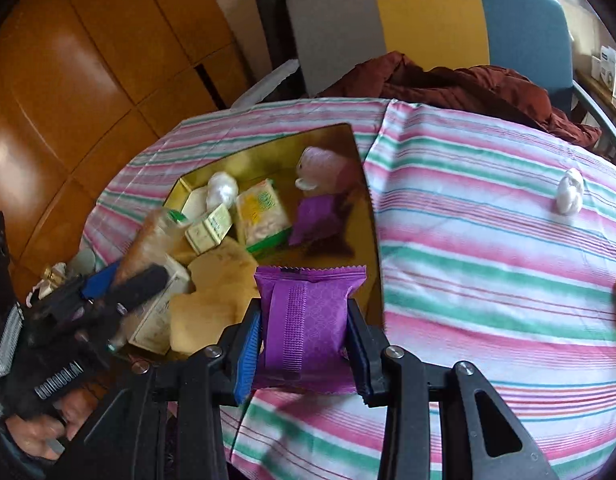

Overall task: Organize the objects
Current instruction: 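Carry the biscuit packet and purple packet into the gold tray and release both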

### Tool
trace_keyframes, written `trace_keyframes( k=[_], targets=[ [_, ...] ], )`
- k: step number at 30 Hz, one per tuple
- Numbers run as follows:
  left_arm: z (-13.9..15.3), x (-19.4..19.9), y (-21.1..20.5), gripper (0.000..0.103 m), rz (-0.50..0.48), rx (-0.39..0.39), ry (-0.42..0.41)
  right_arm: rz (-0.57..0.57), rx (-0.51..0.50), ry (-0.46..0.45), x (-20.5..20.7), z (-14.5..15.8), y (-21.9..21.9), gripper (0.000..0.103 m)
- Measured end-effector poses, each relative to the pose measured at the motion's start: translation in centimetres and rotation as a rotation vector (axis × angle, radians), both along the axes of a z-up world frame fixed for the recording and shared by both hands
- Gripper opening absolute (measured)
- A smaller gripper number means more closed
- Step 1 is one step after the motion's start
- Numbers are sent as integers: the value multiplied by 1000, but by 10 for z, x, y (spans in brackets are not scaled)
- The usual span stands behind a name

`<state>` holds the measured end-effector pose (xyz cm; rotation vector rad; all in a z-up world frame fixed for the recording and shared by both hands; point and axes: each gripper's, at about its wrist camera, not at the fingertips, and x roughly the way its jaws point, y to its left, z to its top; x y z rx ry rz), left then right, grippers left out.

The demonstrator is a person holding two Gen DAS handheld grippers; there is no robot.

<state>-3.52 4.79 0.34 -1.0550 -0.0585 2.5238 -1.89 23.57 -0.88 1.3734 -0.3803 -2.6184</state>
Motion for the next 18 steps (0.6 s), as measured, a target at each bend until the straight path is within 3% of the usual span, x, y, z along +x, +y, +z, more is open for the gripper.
trace_keyframes(
  k=[10,18],
  targets=[
    [5,-10,-85,49,164,102,-22,-8,-3,-3,-7,-5,-5,39],
    [5,-17,-94,49,180,130,-38,-10,13,1,-18,-4,-7,40]
  ],
)
